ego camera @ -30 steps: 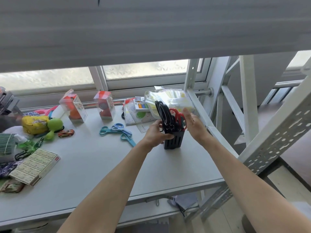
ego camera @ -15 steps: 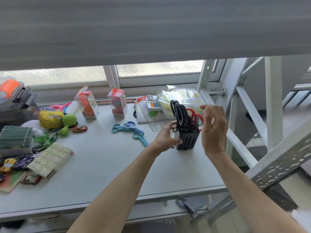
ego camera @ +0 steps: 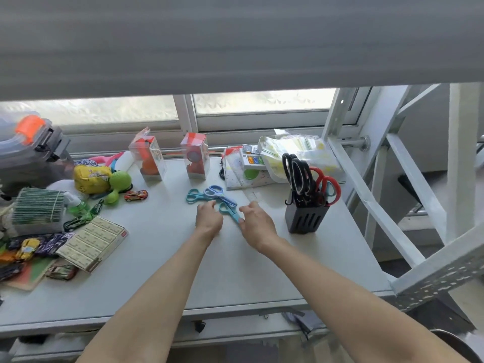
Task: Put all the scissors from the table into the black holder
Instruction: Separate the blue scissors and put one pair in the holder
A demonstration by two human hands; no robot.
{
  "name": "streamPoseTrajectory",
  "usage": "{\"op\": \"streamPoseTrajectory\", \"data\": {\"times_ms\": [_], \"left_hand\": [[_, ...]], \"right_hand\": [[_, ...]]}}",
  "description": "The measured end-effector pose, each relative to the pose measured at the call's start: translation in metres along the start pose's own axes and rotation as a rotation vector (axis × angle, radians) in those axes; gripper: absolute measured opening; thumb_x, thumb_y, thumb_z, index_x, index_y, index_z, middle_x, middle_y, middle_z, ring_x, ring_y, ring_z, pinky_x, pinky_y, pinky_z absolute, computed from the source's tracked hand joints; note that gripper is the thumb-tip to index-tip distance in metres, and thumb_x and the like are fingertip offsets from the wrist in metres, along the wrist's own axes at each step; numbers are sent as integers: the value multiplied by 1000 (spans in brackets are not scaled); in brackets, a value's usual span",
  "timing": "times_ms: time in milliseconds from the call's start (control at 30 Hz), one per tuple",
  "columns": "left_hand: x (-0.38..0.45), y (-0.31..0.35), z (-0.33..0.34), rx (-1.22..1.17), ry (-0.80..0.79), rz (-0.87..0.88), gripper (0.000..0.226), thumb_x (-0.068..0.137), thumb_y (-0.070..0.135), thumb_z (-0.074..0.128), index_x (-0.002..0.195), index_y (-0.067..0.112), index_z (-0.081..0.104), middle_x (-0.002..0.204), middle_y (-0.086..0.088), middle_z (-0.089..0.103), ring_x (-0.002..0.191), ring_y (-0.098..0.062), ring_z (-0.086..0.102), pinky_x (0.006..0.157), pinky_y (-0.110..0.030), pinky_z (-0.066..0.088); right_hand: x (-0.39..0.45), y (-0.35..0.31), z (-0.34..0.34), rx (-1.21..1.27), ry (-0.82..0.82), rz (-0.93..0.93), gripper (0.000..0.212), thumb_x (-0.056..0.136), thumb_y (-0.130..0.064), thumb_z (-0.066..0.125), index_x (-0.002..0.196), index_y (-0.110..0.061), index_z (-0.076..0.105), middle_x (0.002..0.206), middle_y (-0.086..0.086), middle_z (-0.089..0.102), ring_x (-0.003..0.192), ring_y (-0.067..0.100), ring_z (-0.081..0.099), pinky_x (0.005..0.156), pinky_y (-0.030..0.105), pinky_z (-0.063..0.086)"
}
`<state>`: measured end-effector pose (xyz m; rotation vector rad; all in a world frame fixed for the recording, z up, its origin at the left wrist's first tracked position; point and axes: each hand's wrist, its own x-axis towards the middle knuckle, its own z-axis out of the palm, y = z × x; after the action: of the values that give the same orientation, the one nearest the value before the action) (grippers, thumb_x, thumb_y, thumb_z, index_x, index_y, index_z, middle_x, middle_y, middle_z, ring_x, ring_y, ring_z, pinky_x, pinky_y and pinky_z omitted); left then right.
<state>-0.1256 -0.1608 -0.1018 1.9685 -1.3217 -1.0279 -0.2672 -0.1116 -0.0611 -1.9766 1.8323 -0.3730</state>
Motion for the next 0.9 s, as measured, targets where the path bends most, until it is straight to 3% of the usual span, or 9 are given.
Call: {"op": "streamPoseTrajectory", "data": {"times_ms": [100, 167, 233, 333, 400, 467, 633, 767, 900], "left_hand": [[-16, 15, -2, 156, -77, 57, 56, 80, 2, 38, 132, 5, 60, 132, -22, 52, 127, -38, 45, 110, -36, 42], [-22, 21, -3, 202, -83, 71, 49, 87, -4, 39, 130, 4, 61, 135, -19, 50, 132, -32, 35, 111, -28, 31], [-22, 19, -5, 167, -87, 46, 38, 91, 1, 45, 125, 2, 63, 136, -20, 45, 129, -32, 43, 111, -31, 36], [-16, 11, -7, 19, -44, -14, 21, 89, 15, 61, 104, 1, 65, 122, -24, 57, 92, -35, 66, 85, -38, 56], [-24, 12, -12, -111, -54, -38, 11, 91, 15, 62, 96, 7, 57, 97, -20, 64, 69, -25, 60, 64, -33, 50], [-37, 15, -16, -247, -85, -52, 9, 95, 12, 60, 94, 8, 52, 86, -12, 63, 67, -18, 59, 60, -30, 49], [-72, 26, -25, -354, -213, 83, 13, 94, 19, 67, 97, 9, 60, 93, -10, 70, 78, -16, 65, 69, -28, 53], [-88, 41, -25, -380, -368, 156, 16, 91, 25, 71, 99, 12, 65, 93, -5, 72, 78, -13, 65, 71, -28, 52], [-92, 55, -10, -374, -368, 173, 23, 92, 24, 70, 111, 12, 64, 100, -7, 68, 79, -15, 63, 69, -28, 51]], "right_hand": [[9, -3, 9, -131, -87, 59, 25, 95, -14, 47, 118, -5, 54, 123, 13, 43, 104, 35, 54, 83, 37, 43], [9, -4, 13, -167, -98, 66, 27, 93, -9, 48, 120, -6, 53, 123, 14, 42, 105, 35, 54, 83, 38, 44], [6, -4, 15, -167, -78, 56, 28, 92, -5, 47, 120, -6, 52, 121, 14, 43, 104, 35, 54, 80, 38, 43], [-1, 1, 16, -147, -66, 31, 31, 90, 0, 44, 120, -7, 51, 118, 13, 44, 101, 34, 54, 75, 36, 39], [-7, 6, 16, -105, -54, 19, 29, 90, -1, 46, 118, -9, 51, 116, 12, 45, 96, 35, 56, 73, 36, 41], [-13, 10, 17, -73, -24, 5, 24, 91, -5, 49, 114, -10, 50, 114, 12, 48, 92, 35, 57, 75, 39, 45], [-31, 20, 14, 20, 158, -84, 19, 95, -24, 56, 109, -13, 50, 101, 6, 57, 82, 28, 59, 68, 36, 44], [-53, 37, 7, 137, 338, -139, 7, 96, -18, 50, 100, -12, 49, 87, 4, 56, 68, 25, 54, 58, 36, 42], [-84, 60, -8, 359, 510, -193, 12, 97, -20, 49, 101, -9, 52, 77, 4, 57, 58, 15, 51, 54, 33, 47]]}}
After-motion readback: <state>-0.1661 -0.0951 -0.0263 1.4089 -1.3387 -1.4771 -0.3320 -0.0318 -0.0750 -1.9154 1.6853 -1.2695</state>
